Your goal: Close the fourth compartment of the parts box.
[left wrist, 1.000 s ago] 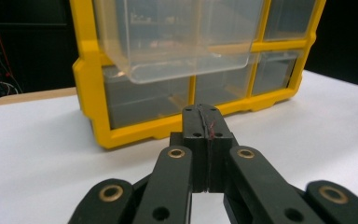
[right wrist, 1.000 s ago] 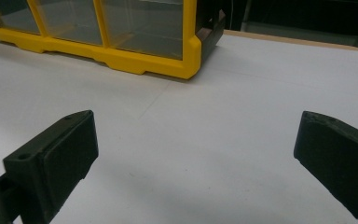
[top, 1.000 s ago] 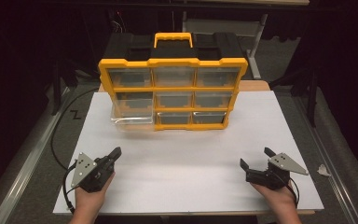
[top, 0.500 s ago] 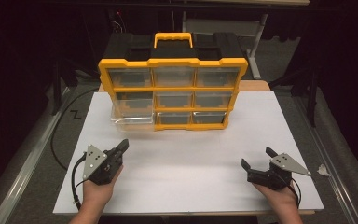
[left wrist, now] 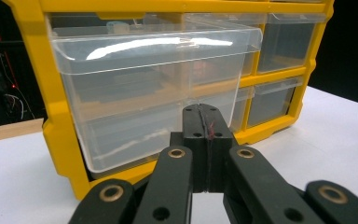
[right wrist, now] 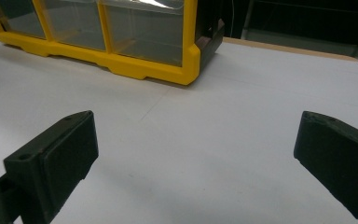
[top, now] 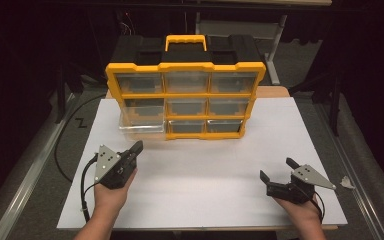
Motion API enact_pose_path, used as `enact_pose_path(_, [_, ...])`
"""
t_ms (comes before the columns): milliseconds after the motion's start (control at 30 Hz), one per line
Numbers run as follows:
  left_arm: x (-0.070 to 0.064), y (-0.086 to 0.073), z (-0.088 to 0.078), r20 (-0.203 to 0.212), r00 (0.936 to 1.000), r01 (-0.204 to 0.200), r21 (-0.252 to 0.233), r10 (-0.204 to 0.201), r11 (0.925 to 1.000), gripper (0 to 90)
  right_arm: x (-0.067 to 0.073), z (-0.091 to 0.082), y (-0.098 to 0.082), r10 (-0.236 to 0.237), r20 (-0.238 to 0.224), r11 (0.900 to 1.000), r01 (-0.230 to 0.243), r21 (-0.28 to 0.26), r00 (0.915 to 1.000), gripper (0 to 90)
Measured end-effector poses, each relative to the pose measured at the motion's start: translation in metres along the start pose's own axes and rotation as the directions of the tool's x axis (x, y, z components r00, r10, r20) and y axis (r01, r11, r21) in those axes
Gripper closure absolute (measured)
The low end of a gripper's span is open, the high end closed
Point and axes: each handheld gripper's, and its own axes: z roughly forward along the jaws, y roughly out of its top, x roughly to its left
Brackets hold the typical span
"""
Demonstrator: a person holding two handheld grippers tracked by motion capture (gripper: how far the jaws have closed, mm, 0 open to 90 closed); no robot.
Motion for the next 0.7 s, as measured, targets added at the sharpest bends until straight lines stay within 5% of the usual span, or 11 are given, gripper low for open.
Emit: enact_pose_path(700, [0.000,0.007,0.019,-0.039,0.9990,0.023,-0.023,-0.024,0.9995,90.0,0.001,0.000,0.000,0.001,-0.009,1.000,-0.001,0.002,1.0000,0.9])
